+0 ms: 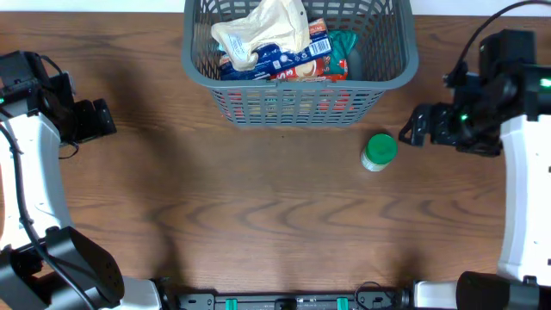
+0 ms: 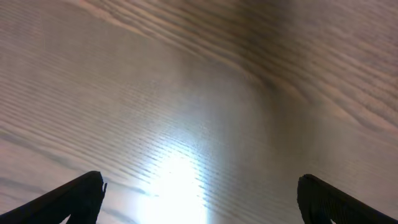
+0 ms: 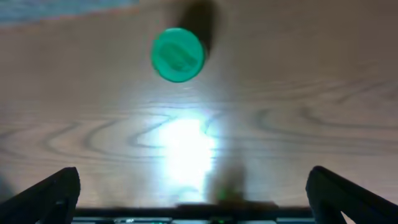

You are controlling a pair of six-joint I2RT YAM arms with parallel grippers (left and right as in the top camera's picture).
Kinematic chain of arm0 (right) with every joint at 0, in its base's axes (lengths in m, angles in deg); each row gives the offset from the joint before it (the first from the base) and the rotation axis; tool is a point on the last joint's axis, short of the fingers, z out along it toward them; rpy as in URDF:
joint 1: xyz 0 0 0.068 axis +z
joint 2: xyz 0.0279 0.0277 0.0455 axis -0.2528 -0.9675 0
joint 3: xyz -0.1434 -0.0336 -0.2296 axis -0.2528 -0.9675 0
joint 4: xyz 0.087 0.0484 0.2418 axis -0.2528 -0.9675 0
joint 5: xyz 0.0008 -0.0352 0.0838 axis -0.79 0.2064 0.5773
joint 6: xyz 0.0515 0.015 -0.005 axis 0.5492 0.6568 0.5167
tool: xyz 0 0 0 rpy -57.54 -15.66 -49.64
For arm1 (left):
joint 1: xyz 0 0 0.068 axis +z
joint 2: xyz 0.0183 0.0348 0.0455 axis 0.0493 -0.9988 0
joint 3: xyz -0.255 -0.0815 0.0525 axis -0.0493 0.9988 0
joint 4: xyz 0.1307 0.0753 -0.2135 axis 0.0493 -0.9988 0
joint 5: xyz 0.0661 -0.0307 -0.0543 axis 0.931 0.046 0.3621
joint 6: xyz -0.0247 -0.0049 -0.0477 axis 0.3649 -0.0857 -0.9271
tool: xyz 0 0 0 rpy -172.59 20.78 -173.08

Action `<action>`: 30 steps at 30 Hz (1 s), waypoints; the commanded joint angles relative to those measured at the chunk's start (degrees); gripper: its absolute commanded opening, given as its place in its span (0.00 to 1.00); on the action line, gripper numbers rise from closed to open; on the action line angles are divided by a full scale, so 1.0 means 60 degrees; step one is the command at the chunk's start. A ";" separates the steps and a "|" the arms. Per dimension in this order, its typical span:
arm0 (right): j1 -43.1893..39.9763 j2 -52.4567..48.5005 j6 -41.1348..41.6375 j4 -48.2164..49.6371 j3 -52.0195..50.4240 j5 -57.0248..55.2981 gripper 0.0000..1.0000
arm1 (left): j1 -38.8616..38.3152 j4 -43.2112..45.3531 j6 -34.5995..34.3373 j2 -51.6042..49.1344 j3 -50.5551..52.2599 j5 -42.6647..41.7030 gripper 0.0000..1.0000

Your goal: Pack container

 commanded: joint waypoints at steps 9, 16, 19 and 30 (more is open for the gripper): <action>0.0925 0.0182 0.0310 0.2787 -0.3151 -0.0069 0.99 | 0.0033 0.0127 -0.0102 0.0000 -0.0036 -0.0109 0.99; 0.0994 0.0171 0.0324 0.4932 -0.4084 -0.0073 0.99 | 0.0033 0.0131 -0.0102 0.0000 -0.0036 -0.0109 0.98; 0.0994 0.0157 0.0299 0.6022 -0.4462 -0.0069 0.99 | 0.0033 0.0127 -0.0102 0.0000 -0.0036 -0.0109 0.99; 0.1082 -0.0433 0.0306 0.7686 -0.5406 -0.0066 0.99 | 0.0033 0.0131 -0.0102 0.0000 -0.0036 -0.0109 0.99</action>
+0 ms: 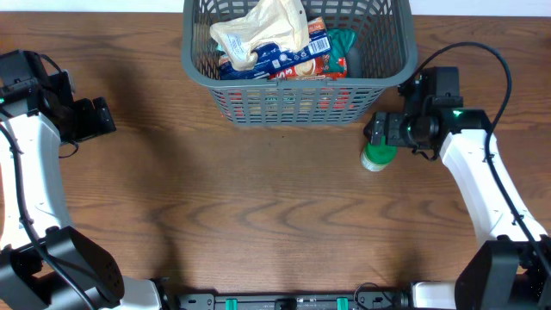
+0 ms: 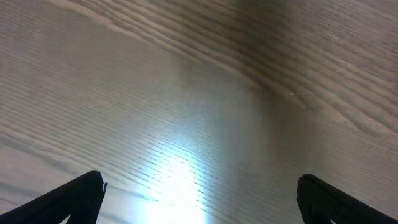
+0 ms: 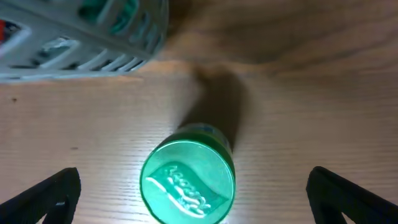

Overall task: Pack container
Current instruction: 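Close the right gripper around the Knorr jar and lift it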

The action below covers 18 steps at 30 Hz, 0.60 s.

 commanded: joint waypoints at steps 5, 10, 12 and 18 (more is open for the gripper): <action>0.0211 -0.1045 -0.0025 0.0229 -0.0255 0.0040 0.99 | 0.0033 -0.0018 -0.0087 0.0000 -0.0036 -0.0098 0.99; 0.0412 -0.1749 0.0011 0.0452 -0.0255 0.0102 0.99 | 0.0033 -0.0022 -0.0087 0.0000 -0.0036 -0.0098 0.99; 0.0470 -0.1989 0.0051 0.0561 -0.0255 0.0138 0.99 | 0.0033 -0.0022 -0.0087 0.0000 -0.0036 -0.0098 0.99; 0.0623 -0.2532 0.0084 0.0729 -0.0255 0.0135 0.99 | 0.0033 -0.0025 -0.0087 0.0000 -0.0036 -0.0098 0.99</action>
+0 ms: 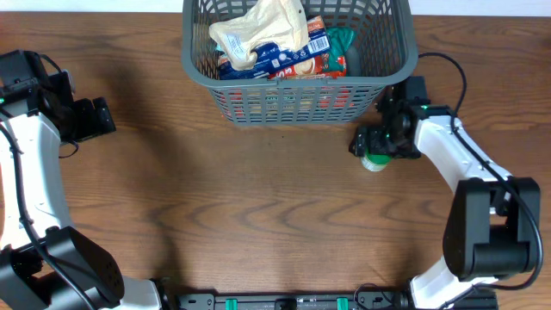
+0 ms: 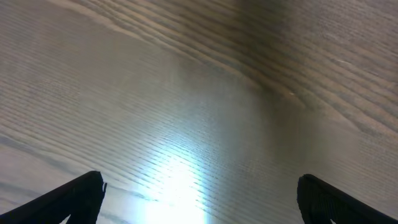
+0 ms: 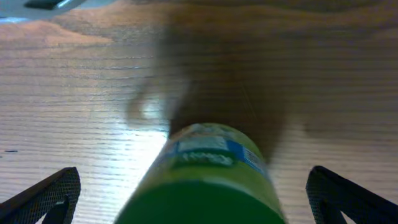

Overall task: Pack container
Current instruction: 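Close the right gripper around the Knorr jar and lift it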

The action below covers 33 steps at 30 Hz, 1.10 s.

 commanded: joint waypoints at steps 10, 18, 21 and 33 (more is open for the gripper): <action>0.0157 -0.0433 0.0117 0.0120 -0.0004 0.0040 0.99 | 0.0033 -0.0025 -0.0087 0.0000 -0.0036 -0.0102 0.99; 0.0157 -0.0433 0.0120 0.0106 -0.0007 0.0036 0.82 | 0.0033 -0.0025 -0.0087 0.0000 -0.0036 -0.0102 0.99; 0.0157 -0.0433 0.0120 0.0062 -0.0007 0.0040 0.80 | 0.0033 -0.0025 -0.0087 0.0000 -0.0036 -0.0102 0.99; 0.0157 -0.0433 0.0117 -0.0098 -0.0007 0.0036 0.55 | 0.0033 -0.0025 -0.0087 0.0011 -0.0036 -0.0102 0.99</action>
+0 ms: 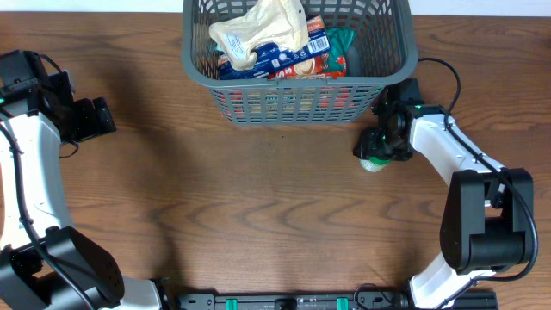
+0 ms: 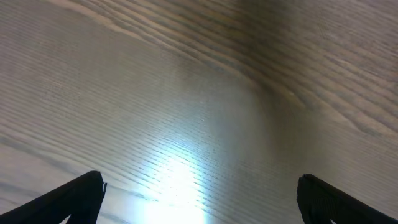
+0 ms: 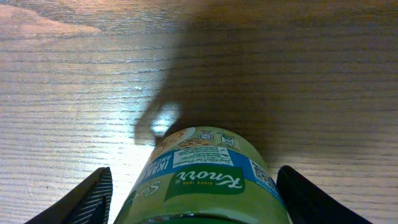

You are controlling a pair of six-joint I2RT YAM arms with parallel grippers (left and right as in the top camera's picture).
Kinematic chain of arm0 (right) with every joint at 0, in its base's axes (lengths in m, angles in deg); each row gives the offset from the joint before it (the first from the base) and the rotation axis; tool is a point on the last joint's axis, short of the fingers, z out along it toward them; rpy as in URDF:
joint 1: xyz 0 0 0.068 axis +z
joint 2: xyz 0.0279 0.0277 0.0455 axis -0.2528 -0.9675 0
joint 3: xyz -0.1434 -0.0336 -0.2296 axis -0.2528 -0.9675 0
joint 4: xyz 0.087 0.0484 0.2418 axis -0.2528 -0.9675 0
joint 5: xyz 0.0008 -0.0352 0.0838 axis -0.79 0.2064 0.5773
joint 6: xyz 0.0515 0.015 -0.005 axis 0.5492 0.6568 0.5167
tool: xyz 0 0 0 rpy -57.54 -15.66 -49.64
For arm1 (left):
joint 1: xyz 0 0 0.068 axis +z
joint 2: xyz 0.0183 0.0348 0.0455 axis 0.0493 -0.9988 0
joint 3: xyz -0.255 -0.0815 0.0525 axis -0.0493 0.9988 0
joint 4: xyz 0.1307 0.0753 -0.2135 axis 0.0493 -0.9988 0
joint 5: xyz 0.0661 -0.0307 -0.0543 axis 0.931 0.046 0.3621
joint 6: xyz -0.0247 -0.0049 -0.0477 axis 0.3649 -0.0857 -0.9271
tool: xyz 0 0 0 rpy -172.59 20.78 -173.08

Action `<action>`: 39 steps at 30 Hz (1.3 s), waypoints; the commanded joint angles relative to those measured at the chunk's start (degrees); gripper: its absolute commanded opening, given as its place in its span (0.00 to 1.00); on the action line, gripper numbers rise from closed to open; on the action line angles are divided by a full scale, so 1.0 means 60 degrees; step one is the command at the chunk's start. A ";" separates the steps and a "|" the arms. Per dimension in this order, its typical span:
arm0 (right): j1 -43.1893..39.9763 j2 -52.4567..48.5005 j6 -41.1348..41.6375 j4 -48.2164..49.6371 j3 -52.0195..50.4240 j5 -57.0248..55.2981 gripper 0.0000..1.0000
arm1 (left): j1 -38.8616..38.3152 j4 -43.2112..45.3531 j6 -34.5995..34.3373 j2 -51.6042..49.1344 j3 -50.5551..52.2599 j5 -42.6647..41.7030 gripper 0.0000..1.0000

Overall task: Pack container
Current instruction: 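Close the right gripper around the Knorr jar and lift it, then carry the jar with the right gripper over the basket and lower it in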

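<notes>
A green Knorr jar (image 3: 205, 158) stands on the wooden table just right of the grey mesh basket (image 1: 297, 102); in the overhead view only its lower edge (image 1: 373, 162) shows under the arm. My right gripper (image 3: 194, 196) is shut on the jar, one finger pressed against each side. The basket holds several food packets (image 1: 275, 43). My left gripper (image 2: 199, 199) is open over bare wood at the far left (image 1: 102, 116), holding nothing.
The basket's front right corner is close behind the right gripper. The right arm's cable (image 1: 439, 69) loops beside the basket. Brown wood grain fills the left wrist view.
The right gripper's fingers have drawn in from wide apart to touching the jar's sides, and the camera sits slightly lower on the jar. The left arm has not moved.
The right gripper was open at the right edge, well away from the jar. Then it was over the jar beside the basket, then low around it with fingers wide. Now the fingers are shut on the jar. The left arm stayed still throughout.
</notes>
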 commanded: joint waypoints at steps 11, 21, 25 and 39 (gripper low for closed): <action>0.0080 -0.0109 0.0182 -0.0248 -0.0026 0.0098 0.01 | 0.0033 -0.0025 -0.0087 0.0011 -0.0036 -0.0098 0.99; -0.0579 -0.0073 0.1166 -0.0433 -0.0018 0.0073 0.01 | 0.0033 -0.0029 -0.0087 0.0011 -0.0036 -0.0098 0.99; -0.1013 -0.0069 0.1435 -0.0430 -0.0018 0.0073 0.01 | 0.0033 -0.0025 -0.0087 0.0011 -0.0036 -0.0098 0.99; -0.2532 0.0364 0.1494 -0.0925 0.1188 -0.0120 0.01 | 0.0033 -0.0029 -0.0084 0.0011 -0.0036 -0.0098 0.99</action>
